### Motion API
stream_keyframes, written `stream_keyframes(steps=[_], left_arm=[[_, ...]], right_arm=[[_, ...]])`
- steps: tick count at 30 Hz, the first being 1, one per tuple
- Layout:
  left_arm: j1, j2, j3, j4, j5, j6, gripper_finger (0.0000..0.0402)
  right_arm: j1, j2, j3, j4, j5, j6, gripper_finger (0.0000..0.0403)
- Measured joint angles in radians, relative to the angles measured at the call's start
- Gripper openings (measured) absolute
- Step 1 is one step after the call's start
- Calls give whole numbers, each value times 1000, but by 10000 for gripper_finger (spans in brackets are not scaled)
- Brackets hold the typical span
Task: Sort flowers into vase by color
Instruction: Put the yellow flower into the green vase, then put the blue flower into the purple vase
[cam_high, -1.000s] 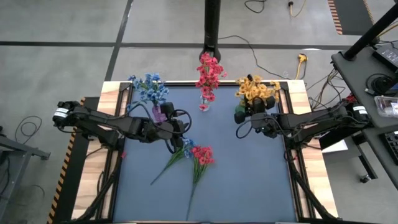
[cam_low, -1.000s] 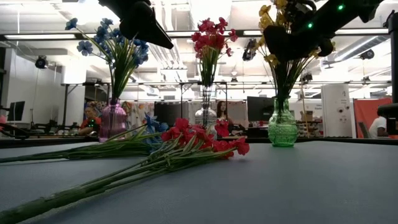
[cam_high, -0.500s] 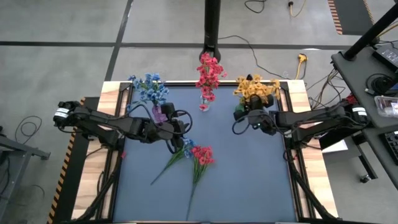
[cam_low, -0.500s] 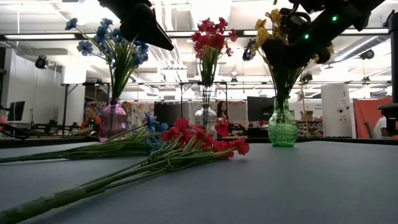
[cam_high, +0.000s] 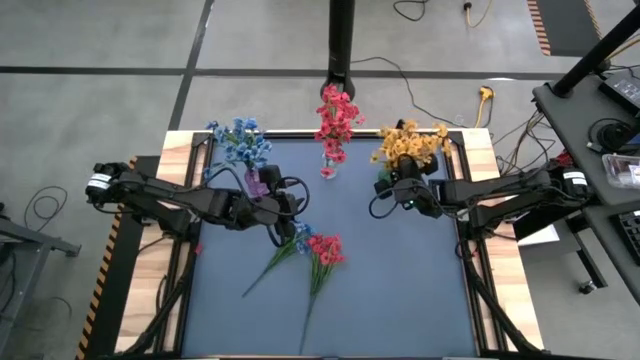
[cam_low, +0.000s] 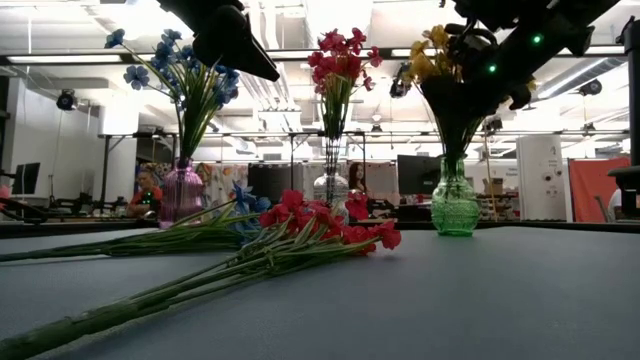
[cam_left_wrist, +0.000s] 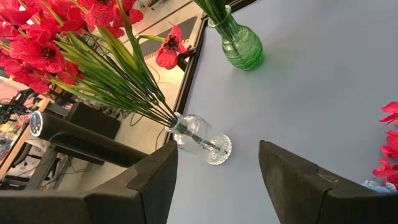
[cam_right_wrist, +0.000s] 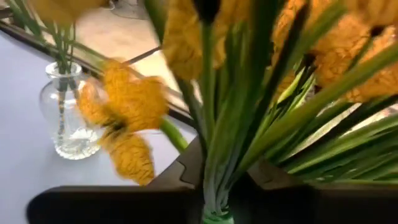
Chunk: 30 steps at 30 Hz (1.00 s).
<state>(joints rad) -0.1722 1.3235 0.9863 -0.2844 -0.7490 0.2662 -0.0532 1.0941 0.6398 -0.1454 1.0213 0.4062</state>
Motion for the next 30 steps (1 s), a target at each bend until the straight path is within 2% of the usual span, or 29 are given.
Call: stream_keyframes(steps=[11, 19, 24, 30], left_arm=[[0, 0, 0, -10, 0, -24, 207], [0, 0, 0, -37, 0, -62, 207], [-14, -22, 0, -156, 0, -190, 207], [-50, -33, 62, -357, 19, -455, 207]], right_arm=[[8, -15, 76, -80, -36, 8, 167], [20, -15, 166, -299, -85, 130, 214], [50, -15, 212, -400, -124, 177, 230], [86, -16, 297, -553, -140, 207, 240]])
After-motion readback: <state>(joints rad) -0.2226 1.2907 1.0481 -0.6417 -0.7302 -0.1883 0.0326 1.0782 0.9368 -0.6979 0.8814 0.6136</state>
